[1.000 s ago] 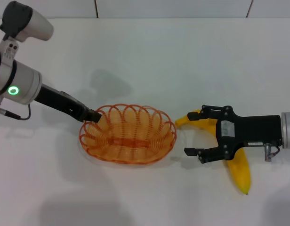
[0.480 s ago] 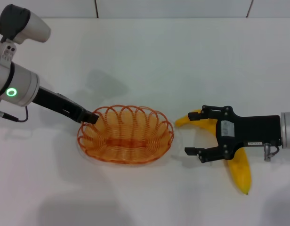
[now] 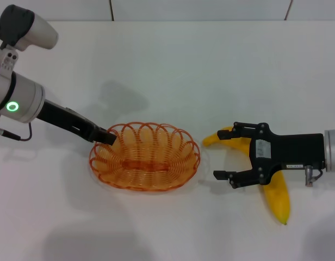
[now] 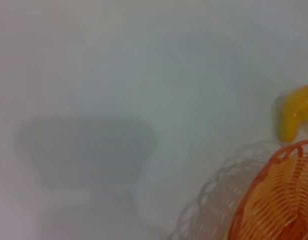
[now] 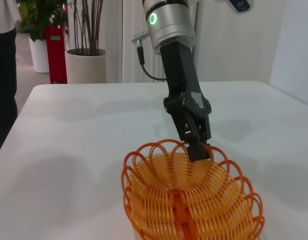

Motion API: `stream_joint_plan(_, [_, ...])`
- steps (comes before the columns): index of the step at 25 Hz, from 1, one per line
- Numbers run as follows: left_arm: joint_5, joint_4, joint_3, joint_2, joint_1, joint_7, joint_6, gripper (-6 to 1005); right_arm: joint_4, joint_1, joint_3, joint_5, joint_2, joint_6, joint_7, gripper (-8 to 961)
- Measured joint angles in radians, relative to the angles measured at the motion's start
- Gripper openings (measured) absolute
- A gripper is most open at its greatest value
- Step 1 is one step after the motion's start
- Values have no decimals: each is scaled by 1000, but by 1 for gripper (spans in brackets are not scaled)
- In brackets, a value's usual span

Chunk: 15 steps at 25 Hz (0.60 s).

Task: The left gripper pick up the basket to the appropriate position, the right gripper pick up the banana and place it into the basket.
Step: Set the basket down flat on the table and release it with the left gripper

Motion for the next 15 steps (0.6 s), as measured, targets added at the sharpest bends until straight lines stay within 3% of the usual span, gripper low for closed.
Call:
stream_joint_plan(7, [-2, 7, 0, -2, 1, -7, -2, 237, 0, -4, 0, 3, 0, 0, 0, 890])
stream_joint_plan(15, [-7, 25, 0, -2, 3, -11, 0, 536, 0, -6, 0, 3, 0, 0, 0, 890])
